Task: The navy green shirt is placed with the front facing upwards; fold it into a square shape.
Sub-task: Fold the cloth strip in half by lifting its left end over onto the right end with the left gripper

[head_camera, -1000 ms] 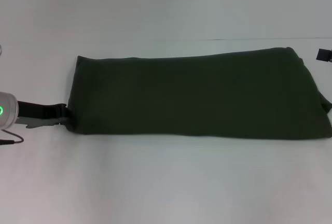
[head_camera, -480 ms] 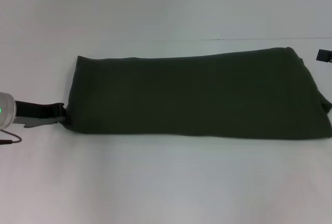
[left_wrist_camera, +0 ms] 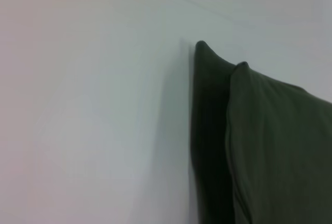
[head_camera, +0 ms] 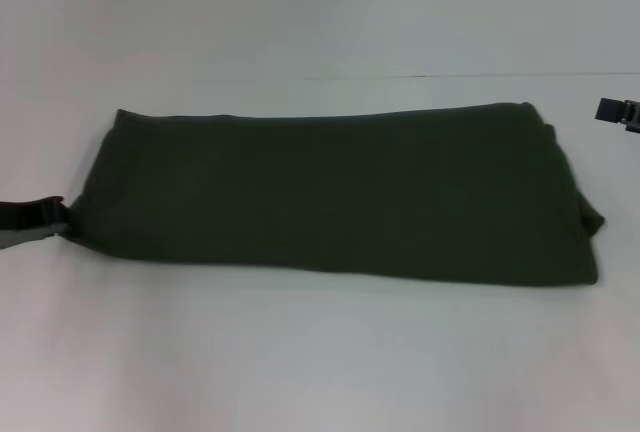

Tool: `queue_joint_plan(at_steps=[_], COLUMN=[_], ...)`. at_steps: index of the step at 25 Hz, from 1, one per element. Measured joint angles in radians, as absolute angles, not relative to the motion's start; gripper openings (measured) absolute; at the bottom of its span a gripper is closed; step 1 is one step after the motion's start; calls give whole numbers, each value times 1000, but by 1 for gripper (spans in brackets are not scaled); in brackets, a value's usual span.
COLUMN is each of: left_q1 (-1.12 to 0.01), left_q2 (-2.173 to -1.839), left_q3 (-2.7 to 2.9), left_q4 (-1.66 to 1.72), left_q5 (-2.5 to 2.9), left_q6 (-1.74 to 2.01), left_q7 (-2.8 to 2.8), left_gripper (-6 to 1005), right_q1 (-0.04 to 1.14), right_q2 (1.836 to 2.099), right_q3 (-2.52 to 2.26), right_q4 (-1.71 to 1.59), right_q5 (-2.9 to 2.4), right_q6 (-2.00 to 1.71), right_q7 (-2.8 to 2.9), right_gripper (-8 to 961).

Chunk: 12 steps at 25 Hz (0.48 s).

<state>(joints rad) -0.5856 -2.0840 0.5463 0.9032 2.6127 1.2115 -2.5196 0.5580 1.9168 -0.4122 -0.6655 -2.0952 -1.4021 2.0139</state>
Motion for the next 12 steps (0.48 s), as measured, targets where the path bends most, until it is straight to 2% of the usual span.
queue_joint_plan(at_steps=[6, 12], left_q1=[-549, -503], left_q2=[-2078, -2060], left_q3=[525, 435], left_q4=[943, 986], left_q5=[2609, 2618], left_q6=[1217, 1227], left_q7=[-2514, -2477], left_gripper=[7, 10], right_q1=[569, 584], right_q2=[1945, 1959], right_q3=[-413, -420], right_q4=[-665, -663], right_q5=[-2082, -2061], right_q6=[-1388, -1377], right_q7=[2010, 2009], right_gripper=[917, 917])
